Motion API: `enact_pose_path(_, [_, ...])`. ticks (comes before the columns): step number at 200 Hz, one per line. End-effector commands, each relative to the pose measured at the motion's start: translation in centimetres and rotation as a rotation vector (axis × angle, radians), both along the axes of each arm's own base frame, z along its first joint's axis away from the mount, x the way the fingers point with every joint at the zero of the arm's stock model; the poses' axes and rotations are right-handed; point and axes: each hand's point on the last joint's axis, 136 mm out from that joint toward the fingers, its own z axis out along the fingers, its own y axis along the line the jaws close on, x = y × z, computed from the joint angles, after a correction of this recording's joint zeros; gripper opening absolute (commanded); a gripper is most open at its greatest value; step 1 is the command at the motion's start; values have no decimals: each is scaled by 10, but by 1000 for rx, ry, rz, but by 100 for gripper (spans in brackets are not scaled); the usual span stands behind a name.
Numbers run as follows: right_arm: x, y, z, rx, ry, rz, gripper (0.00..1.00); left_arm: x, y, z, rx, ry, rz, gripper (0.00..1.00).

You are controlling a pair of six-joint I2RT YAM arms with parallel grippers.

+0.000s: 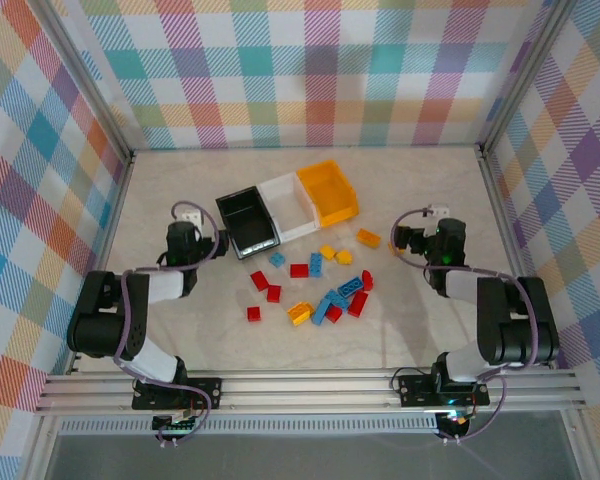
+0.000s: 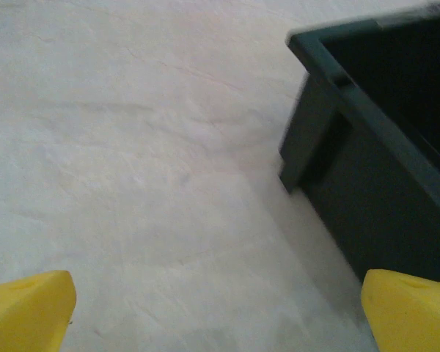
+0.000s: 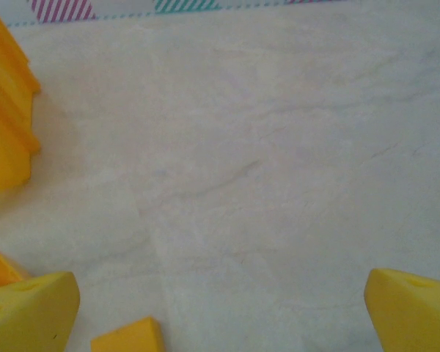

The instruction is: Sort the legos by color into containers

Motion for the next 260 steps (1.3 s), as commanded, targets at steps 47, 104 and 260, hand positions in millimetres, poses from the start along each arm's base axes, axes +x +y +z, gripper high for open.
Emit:
enact_pose_path(47, [-24, -4, 62, 192, 239, -164, 100, -32, 29, 69, -120, 79, 259, 100])
enact_pose_path(104, [-71, 36, 64, 291, 619, -78, 100, -81, -8, 92, -379, 266, 213, 100])
enact_pose_path(260, [-45, 127, -13, -195, 932, 309, 92, -150, -59, 85, -601, 395, 61, 100])
